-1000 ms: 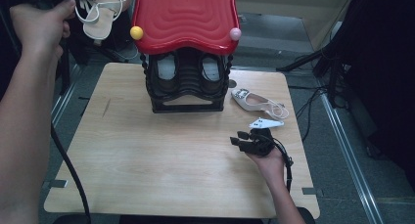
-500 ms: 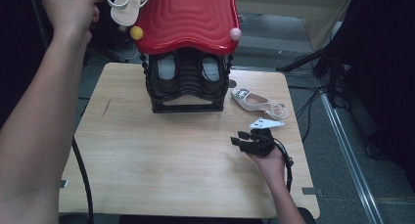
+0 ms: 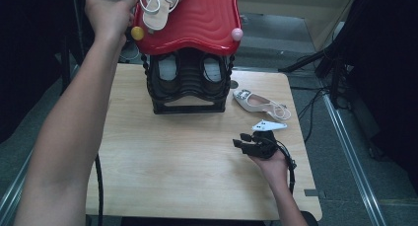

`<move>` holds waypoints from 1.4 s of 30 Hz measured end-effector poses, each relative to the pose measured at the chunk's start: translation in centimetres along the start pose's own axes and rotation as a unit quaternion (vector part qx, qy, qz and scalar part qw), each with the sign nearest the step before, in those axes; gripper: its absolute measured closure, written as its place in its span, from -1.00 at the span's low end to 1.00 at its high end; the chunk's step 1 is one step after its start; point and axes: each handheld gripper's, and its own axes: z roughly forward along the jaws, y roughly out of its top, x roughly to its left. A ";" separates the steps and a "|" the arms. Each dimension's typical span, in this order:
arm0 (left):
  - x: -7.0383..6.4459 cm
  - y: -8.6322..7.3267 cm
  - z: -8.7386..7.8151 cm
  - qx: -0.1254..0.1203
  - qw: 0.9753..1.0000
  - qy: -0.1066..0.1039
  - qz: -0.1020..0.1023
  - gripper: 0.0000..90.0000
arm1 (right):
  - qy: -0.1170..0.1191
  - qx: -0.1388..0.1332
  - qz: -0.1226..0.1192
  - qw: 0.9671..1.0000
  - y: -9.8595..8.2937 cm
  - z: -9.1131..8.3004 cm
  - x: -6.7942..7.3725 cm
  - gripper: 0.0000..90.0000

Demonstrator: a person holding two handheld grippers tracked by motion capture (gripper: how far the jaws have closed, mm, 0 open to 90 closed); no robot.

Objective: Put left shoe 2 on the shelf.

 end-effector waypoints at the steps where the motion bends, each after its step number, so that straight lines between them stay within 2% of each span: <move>1: 0.0 -0.3 0.4 -0.002 1.000 0.002 -0.001 0.83 | 0.000 0.001 0.001 1.000 0.0 0.0 0.0 0.30; 6: 0.7 -1.0 0.9 -0.014 1.000 -0.005 -0.011 0.83 | -0.002 -0.001 0.003 1.000 -0.1 -0.2 -0.1 0.30; 10: 1.0 -1.6 1.1 -0.005 1.000 0.000 -0.003 0.82 | -0.002 0.002 0.002 1.000 -0.2 -0.1 0.0 0.30; 18: 1.0 -1.9 1.0 0.010 1.000 -0.005 0.010 0.76 | -0.003 0.003 -0.002 1.000 -0.1 -0.1 0.0 0.30; 19: 1.0 -1.9 1.0 0.011 1.000 -0.009 0.007 0.73 | -0.003 0.003 -0.001 1.000 -0.1 -0.1 0.0 0.30; 25: 1.0 -1.5 0.4 0.014 1.000 -0.024 0.003 0.50 | -0.004 0.003 -0.002 1.000 -0.2 -0.1 0.0 0.30; 27: 0.8 -1.3 0.0 0.010 1.000 -0.019 0.012 0.43 | -0.004 0.003 -0.002 1.000 -0.2 -0.1 0.0 0.30; 29: 0.6 -1.1 -0.3 0.017 0.999 -0.015 0.023 0.38 | -0.005 0.004 0.001 1.000 -0.2 -0.1 0.0 0.30; 33: 0.7 -0.9 -1.3 0.009 0.999 -0.032 0.020 0.28 | -0.005 0.005 -0.002 1.000 -0.2 -0.1 0.0 0.30; 35: 0.7 -0.8 -1.7 0.015 0.999 -0.026 0.028 0.26 | -0.005 0.006 0.001 1.000 -0.2 -0.1 0.0 0.30; 37: 0.8 -0.8 -2.0 0.016 0.999 -0.012 0.042 0.26 | -0.005 0.006 0.001 1.000 -0.2 -0.1 0.0 0.30; 42: 1.5 -1.1 -2.8 0.021 0.999 -0.017 0.044 0.24 | -0.006 0.006 0.003 1.000 -0.2 -0.1 -0.1 0.30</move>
